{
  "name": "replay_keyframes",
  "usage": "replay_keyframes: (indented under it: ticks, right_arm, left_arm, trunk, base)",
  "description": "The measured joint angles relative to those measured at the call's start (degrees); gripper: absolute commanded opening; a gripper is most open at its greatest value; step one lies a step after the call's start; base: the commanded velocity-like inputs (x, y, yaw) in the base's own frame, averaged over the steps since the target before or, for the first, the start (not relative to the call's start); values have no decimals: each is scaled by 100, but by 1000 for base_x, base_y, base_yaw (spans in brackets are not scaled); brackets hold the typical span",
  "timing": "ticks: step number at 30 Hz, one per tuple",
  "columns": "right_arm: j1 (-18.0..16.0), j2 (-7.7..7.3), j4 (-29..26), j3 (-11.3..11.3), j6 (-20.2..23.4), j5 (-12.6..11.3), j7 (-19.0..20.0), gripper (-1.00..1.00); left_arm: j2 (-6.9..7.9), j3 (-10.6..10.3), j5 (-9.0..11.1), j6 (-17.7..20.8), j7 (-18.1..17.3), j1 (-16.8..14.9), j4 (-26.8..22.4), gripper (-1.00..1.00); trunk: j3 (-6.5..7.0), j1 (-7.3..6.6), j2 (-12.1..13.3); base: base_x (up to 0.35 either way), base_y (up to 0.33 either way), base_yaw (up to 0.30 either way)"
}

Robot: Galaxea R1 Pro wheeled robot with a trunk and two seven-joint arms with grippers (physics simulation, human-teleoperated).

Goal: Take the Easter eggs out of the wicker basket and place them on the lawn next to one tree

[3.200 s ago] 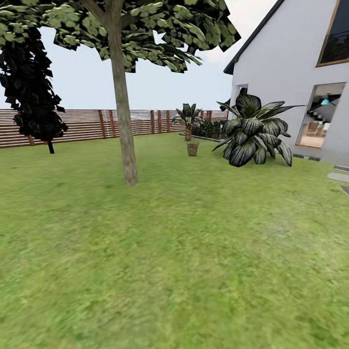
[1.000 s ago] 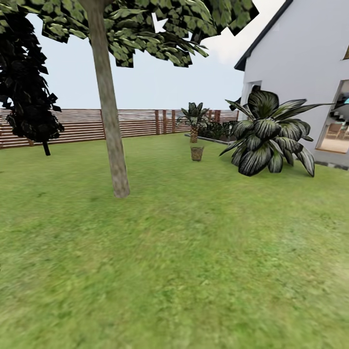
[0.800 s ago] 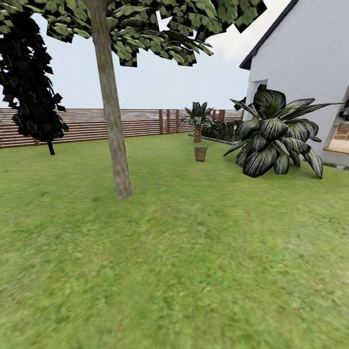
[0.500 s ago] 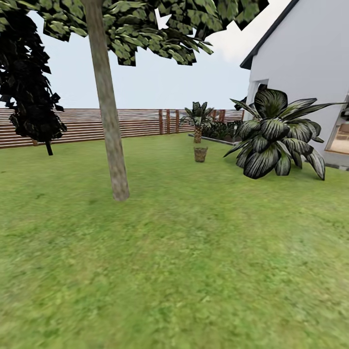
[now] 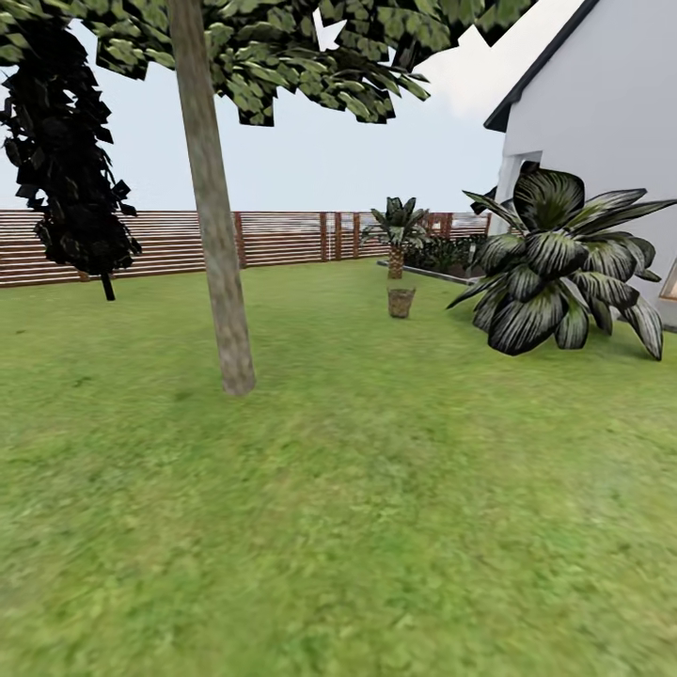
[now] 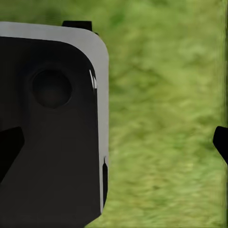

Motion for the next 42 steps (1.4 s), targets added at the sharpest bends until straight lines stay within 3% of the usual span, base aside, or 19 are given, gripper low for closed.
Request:
replay_keyframes:
  ticks: [31,42]
  right_arm:
    - [0,3,0,0,0,6,-3,100]
    - [0,5,0,0,0,6,-4,100]
  left_arm:
    - [2,0,0,-1,0,1,0,100]
    - [11,0,0,-1,-8,-2,-2,100]
  trunk:
    - [-33,0,0]
    - [-33,0,0]
  base:
    - [333,-114,65]
    - [336,-5,223]
